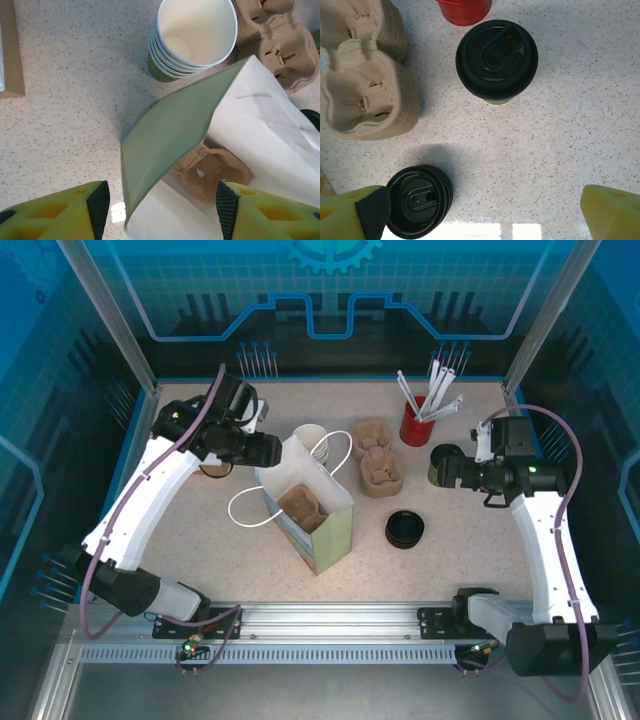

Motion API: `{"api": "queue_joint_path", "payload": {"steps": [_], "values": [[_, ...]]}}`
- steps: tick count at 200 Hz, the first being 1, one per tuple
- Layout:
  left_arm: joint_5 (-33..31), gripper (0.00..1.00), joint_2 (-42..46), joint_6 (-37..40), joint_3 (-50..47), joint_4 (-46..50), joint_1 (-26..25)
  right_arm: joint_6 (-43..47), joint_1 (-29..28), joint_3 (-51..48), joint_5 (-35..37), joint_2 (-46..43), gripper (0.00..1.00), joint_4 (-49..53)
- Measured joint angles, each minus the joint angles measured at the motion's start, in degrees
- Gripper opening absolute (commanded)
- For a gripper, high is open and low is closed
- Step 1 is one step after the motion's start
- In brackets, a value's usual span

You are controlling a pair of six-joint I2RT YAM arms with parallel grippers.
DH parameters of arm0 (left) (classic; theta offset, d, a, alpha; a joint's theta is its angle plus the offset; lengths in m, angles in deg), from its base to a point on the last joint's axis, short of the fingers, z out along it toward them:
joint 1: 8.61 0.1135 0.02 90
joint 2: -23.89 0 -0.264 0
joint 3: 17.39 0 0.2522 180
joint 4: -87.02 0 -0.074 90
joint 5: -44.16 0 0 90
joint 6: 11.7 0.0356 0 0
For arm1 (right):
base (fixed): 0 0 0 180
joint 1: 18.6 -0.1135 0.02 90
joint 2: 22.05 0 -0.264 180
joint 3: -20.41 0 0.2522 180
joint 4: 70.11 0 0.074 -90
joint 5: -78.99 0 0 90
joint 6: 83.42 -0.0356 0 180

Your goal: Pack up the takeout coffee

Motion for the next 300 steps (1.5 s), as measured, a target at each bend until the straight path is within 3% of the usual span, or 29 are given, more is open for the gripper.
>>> {"api": "queue_joint_path", "payload": {"steps": [27, 57, 70, 169, 300], "values": [[-1.5, 0.82, 4.1, 0.0, -0.1, -0.5, 0.2, 1.0, 1.3, 0.0, -0.7, 3.0, 1.00, 0.0], [-3.3, 0.89, 11.2, 0.0, -3.1, -2.9, 0.5, 1.9, 1.7, 0.0, -1.5, 7.2, 1.00, 0.0], [-3.8, 0.99, 14.2, 0.1, -5.0, -3.5, 0.8, 2.3, 1.7, 0.2, -1.7, 9.3, 1.00, 0.0], [-7.0, 0.99, 26.0, -1.5, -17.2, -9.5, 1.1, 3.2, 1.7, 2.6, -0.4, 18.5, 1.00, -1.4], [-7.0, 0.99, 25.6, -1.5, -17.9, -9.9, 1.1, 3.2, 1.7, 6.3, -0.4, 28.8, 1.00, -3.8]]}}
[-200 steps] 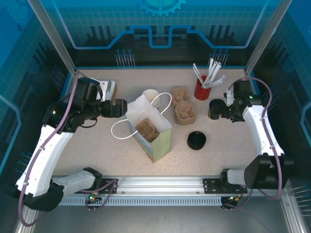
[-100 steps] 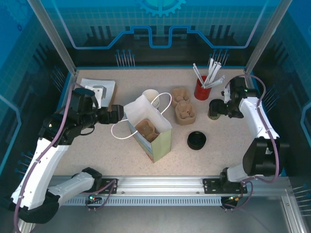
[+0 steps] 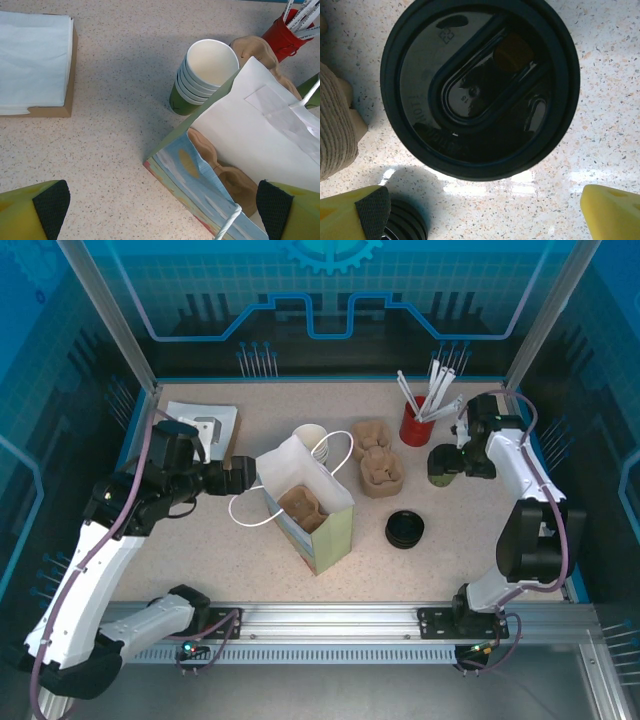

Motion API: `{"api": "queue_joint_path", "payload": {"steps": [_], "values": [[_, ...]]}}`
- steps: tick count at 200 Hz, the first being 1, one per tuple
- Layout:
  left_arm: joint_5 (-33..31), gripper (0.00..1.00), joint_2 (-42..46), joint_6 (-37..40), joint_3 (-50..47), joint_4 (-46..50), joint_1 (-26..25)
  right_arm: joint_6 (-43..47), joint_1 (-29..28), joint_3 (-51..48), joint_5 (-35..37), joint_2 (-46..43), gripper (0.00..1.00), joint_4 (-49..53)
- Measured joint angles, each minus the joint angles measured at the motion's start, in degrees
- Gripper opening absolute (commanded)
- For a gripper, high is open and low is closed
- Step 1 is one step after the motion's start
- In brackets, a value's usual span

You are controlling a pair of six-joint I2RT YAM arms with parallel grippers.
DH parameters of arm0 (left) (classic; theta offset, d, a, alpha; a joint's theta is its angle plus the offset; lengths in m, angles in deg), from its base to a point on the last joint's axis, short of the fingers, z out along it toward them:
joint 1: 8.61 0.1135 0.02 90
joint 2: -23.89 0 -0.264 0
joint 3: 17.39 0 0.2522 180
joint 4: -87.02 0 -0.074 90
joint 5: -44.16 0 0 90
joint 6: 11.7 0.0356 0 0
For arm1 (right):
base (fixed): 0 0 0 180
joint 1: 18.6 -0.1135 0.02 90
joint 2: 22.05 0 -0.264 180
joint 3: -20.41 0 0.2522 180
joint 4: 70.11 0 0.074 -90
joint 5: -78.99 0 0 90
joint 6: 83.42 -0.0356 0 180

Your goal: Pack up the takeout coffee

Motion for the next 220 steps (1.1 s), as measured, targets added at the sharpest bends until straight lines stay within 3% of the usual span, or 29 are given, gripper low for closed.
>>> {"api": "queue_joint_path", "payload": {"steps": [220], "values": [[0.0, 0.99, -1.5, 0.0, 0.0, 0.0, 0.0, 2.6, -0.7, 9.1, 0.2, 12.3, 1.00, -1.2]]}}
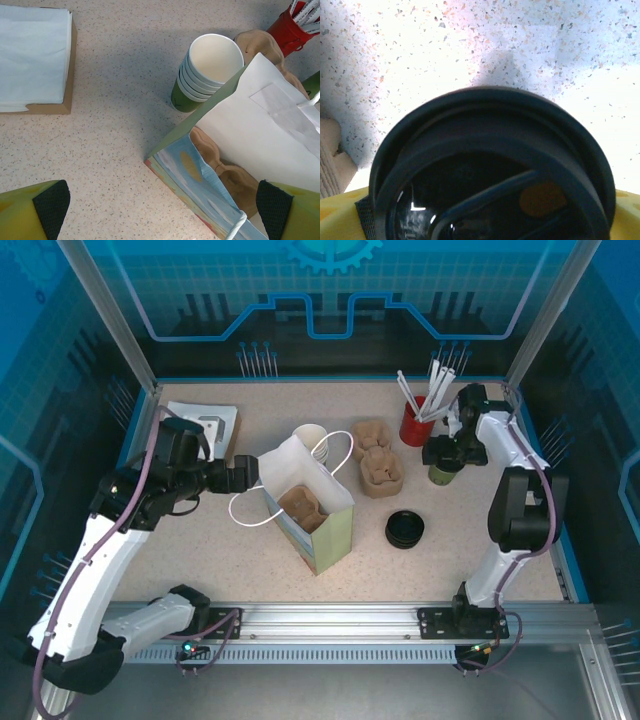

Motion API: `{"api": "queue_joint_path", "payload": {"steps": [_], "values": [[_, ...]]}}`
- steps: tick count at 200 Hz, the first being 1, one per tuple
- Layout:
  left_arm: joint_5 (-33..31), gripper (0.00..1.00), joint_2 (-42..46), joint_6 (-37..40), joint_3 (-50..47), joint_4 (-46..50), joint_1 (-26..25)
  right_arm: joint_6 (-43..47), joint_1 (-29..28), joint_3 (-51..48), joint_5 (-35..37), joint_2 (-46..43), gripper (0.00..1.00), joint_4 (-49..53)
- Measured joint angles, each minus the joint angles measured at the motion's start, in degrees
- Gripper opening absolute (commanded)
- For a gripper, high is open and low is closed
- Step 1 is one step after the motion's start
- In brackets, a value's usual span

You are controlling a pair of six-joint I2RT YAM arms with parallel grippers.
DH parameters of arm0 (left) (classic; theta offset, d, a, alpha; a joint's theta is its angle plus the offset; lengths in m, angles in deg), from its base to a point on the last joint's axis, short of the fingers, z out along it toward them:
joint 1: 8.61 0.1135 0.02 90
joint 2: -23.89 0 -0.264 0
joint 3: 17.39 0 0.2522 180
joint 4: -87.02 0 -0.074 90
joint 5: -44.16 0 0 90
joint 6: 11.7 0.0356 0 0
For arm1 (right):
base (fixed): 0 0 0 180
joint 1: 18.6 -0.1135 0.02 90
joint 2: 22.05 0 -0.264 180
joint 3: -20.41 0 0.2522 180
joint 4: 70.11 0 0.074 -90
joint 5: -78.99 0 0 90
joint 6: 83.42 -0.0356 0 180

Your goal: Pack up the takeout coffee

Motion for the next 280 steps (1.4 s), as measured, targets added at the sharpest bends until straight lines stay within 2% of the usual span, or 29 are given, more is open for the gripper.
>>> {"api": "queue_joint_path", "payload": {"steps": [94, 154, 188, 227, 280], "values": [[0.0, 0.99, -0.4, 0.0, 0.1, 0.0, 0.0, 1.5, -0.7, 1.7, 1.0, 2.6, 1.00, -0.7], [0.0, 0.99, -0.4, 0.0, 0.1, 0.0, 0.0, 2.3, -0.8, 2.5, 1.8, 3.2, 0.90, -0.9], [0.0, 0.99, -0.2, 0.0, 0.1, 0.0, 0.0, 2.4, -0.8, 2.5, 2.2, 2.9, 0.89, -0.8], [0.0, 0.99, -0.1, 0.0, 0.1, 0.0, 0.0, 2.3, -0.8, 1.7, 3.0, -0.5, 0.88, -0.4], [0.3, 0.99, -0.1, 0.0, 0.1, -0.1, 0.0, 2.3, -0.8, 0.0, 2.3, -9.8, 0.88, 3.2]]}}
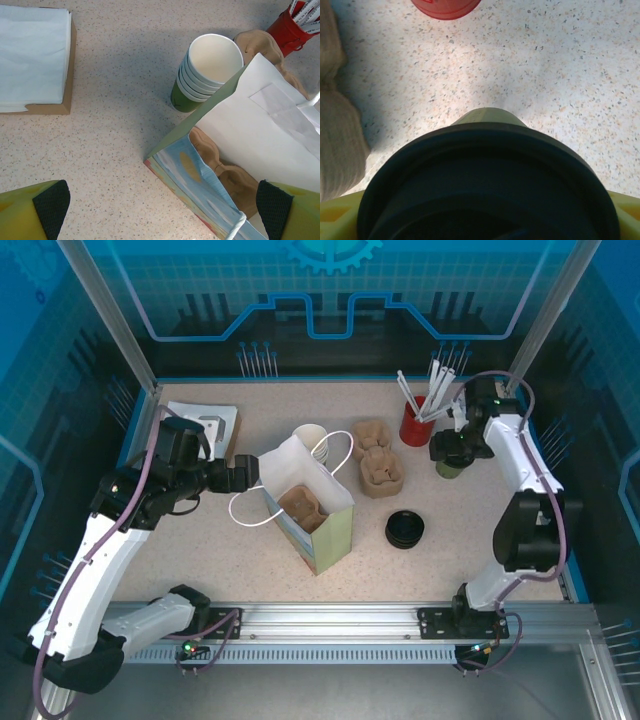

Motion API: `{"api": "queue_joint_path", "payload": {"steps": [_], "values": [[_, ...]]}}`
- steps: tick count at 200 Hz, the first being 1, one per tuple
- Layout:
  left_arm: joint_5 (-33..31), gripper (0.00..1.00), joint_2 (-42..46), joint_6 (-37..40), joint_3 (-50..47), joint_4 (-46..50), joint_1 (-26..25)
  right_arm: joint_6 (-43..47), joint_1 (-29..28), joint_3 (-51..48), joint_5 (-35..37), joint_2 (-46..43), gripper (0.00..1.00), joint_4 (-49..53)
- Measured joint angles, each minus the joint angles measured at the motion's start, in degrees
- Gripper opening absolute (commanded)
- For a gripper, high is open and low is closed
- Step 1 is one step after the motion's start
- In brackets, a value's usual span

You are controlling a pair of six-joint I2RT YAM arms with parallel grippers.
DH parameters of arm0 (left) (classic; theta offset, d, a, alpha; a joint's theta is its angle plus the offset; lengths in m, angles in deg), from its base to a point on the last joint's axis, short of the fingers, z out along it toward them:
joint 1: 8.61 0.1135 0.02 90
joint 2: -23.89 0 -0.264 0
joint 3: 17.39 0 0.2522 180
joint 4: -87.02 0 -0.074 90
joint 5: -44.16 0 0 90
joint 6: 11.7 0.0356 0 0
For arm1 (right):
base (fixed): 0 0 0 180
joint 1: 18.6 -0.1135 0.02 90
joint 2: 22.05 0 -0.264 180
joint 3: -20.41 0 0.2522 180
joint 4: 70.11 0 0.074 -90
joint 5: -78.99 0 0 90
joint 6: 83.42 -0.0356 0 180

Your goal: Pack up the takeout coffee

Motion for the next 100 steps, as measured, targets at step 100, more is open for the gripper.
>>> {"api": "queue_joint_path", "payload": {"steps": [100], "values": [[5.4, 0.98, -1.5, 0.0, 0.0, -1.3, 0.0, -1.6, -4.4, -0.5, -5.4, -16.7, 0.87, 11.9]]}}
